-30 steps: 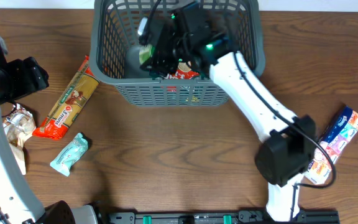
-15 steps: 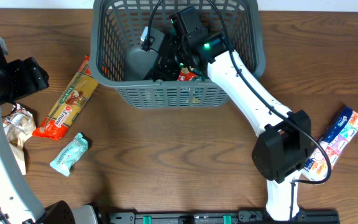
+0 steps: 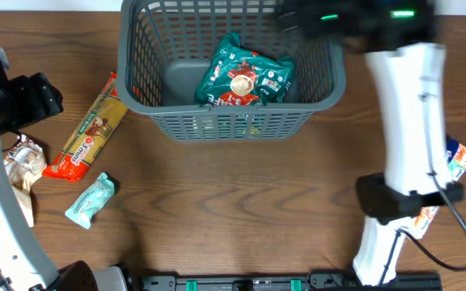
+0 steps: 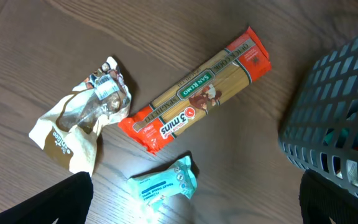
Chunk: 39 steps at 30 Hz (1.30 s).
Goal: Pack container
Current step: 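Open the right gripper and withdraw it from the basket, then move the right gripper toward the blue-and-orange tissue multipack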
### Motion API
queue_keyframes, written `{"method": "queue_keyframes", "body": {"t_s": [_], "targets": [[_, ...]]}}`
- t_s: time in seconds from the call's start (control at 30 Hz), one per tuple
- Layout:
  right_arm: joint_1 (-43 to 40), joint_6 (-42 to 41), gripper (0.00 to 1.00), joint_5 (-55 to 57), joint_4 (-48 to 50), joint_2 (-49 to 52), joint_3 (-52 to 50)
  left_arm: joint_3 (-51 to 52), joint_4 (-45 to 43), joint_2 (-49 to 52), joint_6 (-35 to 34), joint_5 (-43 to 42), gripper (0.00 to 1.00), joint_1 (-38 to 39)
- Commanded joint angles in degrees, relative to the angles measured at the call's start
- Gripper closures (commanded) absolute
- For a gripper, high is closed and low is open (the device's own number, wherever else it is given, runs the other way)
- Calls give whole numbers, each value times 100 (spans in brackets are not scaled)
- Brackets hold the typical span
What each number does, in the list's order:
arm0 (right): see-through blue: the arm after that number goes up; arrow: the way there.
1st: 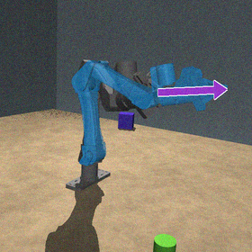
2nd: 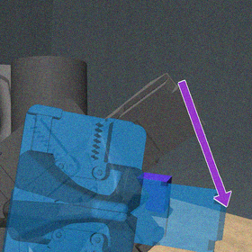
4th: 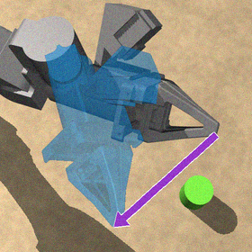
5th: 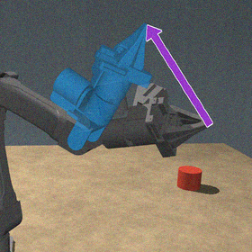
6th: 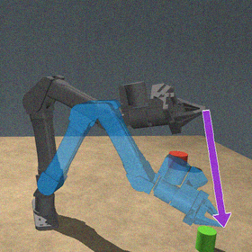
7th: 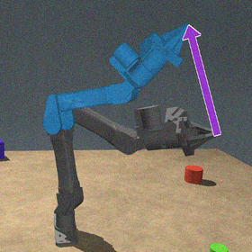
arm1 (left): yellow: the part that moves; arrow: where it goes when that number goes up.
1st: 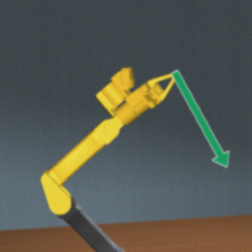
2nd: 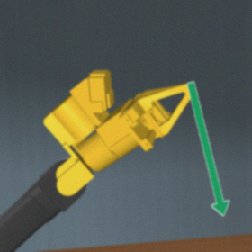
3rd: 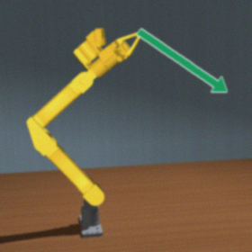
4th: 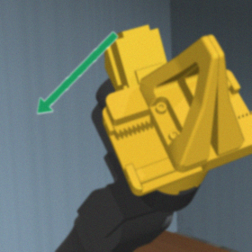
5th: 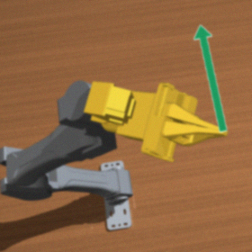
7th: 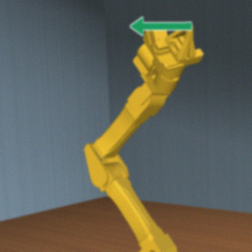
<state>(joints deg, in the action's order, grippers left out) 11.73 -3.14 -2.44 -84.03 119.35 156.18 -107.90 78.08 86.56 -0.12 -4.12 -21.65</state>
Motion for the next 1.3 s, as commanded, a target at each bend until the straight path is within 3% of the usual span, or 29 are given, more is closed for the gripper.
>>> {"method": "queue_keyframes", "body": {"t_s": [0.0, 0.1, 0.23, 0.4, 0.57, 0.8, 1.0, 1.27], "targets": [[-918, -1941, 1, 1102, -697, -31, 442, 7, 0, -11, 48, 22, 8, -13], [-1773, -2249, 1, 1023, -1331, -31, 428, 7, -7, -11, 42, 22, 8, -13], [-2579, -2253, 1, 168, -1331, -199, -28, 7, -9, -11, 33, 20, 8, -13], [-3272, -2280, 1, 173, -1331, -566, -901, 7, 22, -11, 31, 22, 8, -13], [-3713, -1906, 1, 125, -1329, -1381, -2588, 7, 24, -11, 31, 20, 8, -13], [-4030, -2127, 1, 778, -1191, -3099, -5110, 7, 26, -11, 31, 22, 8, -13], [-4682, -2277, 1, 1209, -129, -4037, -7132, 7, 24, -11, 33, 22, 8, -13], [-5674, -1604, 1, 599, 2319, -3991, -9307, 7, 24, -11, 33, 22, 8, -13]]}}
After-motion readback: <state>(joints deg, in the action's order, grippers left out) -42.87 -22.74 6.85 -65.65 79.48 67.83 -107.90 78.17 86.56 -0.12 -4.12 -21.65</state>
